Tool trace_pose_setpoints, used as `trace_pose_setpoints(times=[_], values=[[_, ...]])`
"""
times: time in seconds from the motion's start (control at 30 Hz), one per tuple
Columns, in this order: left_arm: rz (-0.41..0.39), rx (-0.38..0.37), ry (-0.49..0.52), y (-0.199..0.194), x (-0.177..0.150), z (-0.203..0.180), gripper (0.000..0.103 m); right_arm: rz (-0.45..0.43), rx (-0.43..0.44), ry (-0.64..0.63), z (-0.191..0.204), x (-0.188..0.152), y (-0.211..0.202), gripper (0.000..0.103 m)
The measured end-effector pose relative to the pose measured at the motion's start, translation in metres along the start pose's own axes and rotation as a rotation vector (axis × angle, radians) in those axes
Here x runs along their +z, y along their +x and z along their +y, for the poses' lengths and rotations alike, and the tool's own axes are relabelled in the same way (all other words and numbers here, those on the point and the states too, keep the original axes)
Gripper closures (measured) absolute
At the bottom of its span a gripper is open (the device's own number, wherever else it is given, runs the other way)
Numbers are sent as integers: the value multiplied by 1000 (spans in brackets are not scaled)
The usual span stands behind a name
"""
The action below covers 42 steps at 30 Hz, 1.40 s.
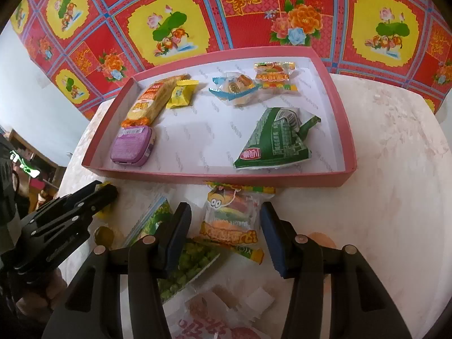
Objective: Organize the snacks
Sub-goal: 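Lift the yellow-green candy with the left tool while the right tool grasps the burger gummy pack, then carry the candy over the pink tray with the left tool while the right tool carries the gummy pack there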
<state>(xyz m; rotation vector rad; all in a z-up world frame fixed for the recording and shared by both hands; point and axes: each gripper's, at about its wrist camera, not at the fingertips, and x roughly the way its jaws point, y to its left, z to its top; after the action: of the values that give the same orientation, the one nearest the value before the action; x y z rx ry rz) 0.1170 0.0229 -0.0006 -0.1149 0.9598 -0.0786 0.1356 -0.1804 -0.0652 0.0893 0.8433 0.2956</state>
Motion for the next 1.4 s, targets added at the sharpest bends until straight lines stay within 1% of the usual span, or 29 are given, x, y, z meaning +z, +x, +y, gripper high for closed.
trace_pose_setpoints(times=[0.37,0.5,0.6,0.7,0.83,0.97,1.17,1.4], values=[[-1,-4,1,0,0,1,73,-20,-3,0,-1,-2,0,51],[5,-23,-6,0,1,3,73,-36,-28,-9,-2,-3,0,64],[1,-44,-17,-3,2,5,73,-39,-22,-5,-5,-4,0,65],[-34,-47,7,-13,4,1,73,-34,-13,5,-7,-6,-3,66],[-62,-60,22,-22,5,-1,73,-40,-1,18,-10,-9,-9,67],[-72,-101,5,-30,4,2,73,-63,3,21,-12,-14,-20,67],[-77,-91,3,-34,7,3,73,-93,18,25,-13,-15,-33,67],[-84,-87,44,-31,21,-5,73,-107,33,24,-17,-8,-42,67]])
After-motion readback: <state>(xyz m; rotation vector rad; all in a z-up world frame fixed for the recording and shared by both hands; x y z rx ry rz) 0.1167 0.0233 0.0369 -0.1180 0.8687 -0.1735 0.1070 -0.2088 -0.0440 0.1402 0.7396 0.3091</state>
